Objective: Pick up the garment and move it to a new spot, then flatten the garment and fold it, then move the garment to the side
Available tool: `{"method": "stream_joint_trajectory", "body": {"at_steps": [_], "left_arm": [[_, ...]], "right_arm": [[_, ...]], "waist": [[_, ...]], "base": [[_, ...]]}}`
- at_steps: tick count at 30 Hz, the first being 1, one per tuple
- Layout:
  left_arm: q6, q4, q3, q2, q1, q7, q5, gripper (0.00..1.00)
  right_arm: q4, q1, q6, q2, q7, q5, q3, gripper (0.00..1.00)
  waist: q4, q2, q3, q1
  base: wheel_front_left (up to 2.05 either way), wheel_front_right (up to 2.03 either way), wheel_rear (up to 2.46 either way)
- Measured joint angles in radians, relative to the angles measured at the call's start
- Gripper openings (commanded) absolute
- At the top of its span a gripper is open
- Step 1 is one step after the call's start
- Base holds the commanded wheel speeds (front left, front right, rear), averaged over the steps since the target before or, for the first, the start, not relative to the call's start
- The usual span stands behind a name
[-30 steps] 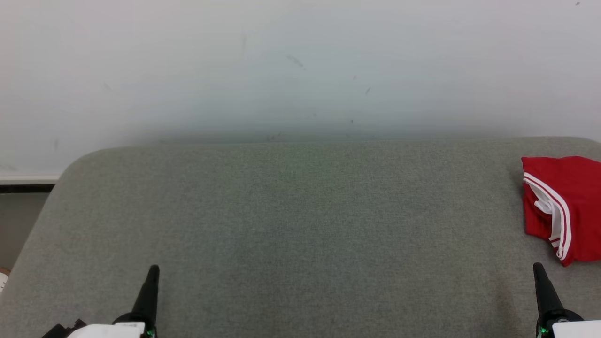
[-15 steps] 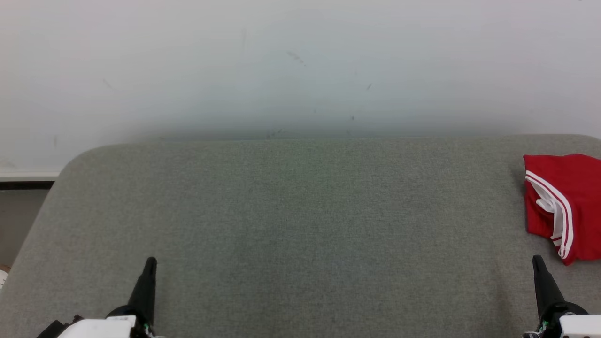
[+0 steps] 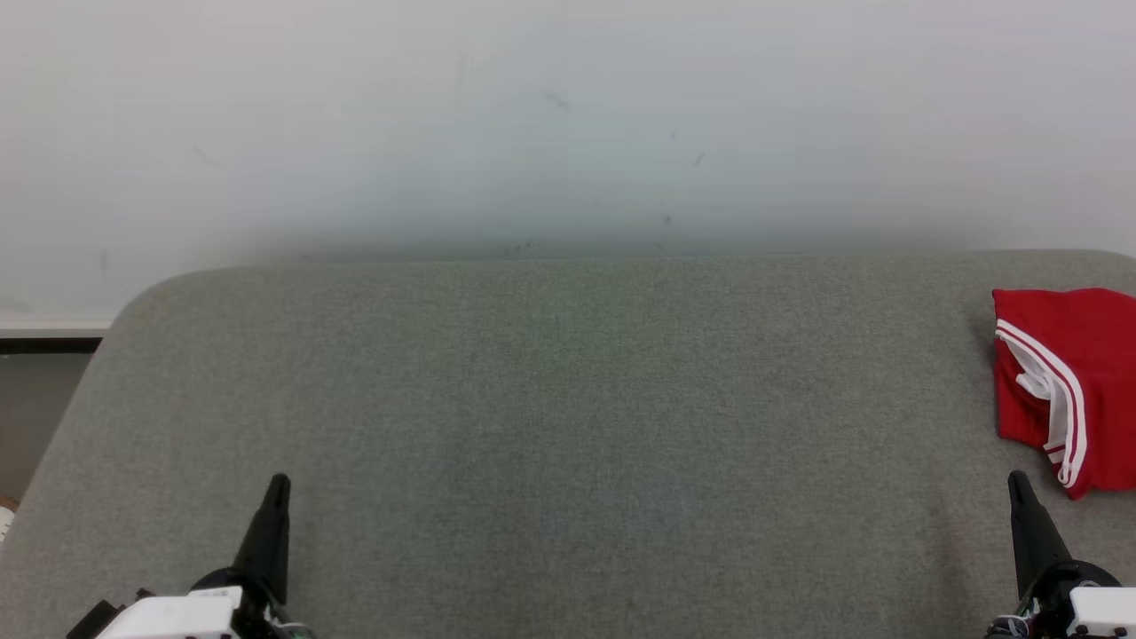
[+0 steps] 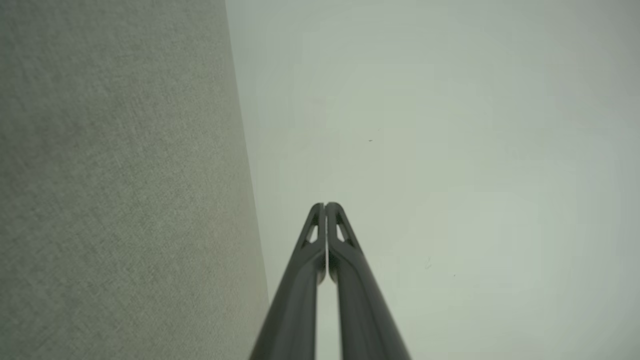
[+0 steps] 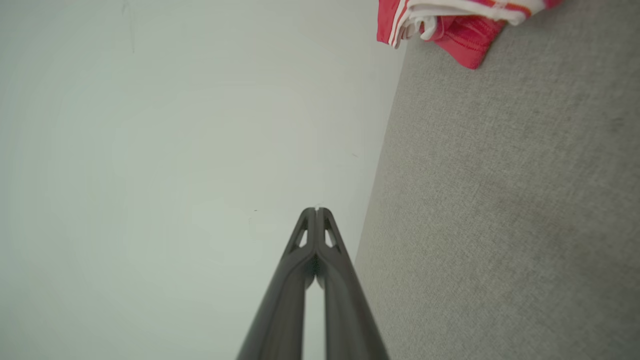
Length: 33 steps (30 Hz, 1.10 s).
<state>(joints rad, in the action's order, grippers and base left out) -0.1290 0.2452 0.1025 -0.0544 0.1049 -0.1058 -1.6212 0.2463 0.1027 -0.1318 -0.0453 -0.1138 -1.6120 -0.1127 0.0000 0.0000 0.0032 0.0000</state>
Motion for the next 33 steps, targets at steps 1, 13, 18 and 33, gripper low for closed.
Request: {"method": "stream_joint_trajectory", "body": {"at_steps": [1,13,18,33], "left_arm": [[0.0,0.0,0.0,0.0,0.0,0.0,0.0,0.0],[0.0,0.0,0.002,0.0,0.0,-0.001,0.0,0.0],[0.0,0.0,0.003,0.001,0.0,-0.003,0.0,0.0],[0.0,0.0,0.005,0.001,0.0,-0.003,0.0,0.0]], "right_arm": [[0.0,0.0,0.0,0.0,0.0,0.0,0.0,0.0],[0.0,0.0,0.0,0.0,0.0,0.0,0.0,0.0],[0.0,0.0,0.0,0.0,0.0,0.0,0.0,0.0],[-0.001,0.0,0.0,0.0,0.0,0.0,0.0,0.0]], "waist": [[0.0,0.0,0.0,0.0],[0.0,0.0,0.0,0.0],[0.0,0.0,0.0,-0.0001],[0.0,0.0,0.0,0.0]], "base": [[0.0,0.0,0.0],[0.0,0.0,0.0],[0.0,0.0,0.0],[0.0,0.0,0.0]]}}
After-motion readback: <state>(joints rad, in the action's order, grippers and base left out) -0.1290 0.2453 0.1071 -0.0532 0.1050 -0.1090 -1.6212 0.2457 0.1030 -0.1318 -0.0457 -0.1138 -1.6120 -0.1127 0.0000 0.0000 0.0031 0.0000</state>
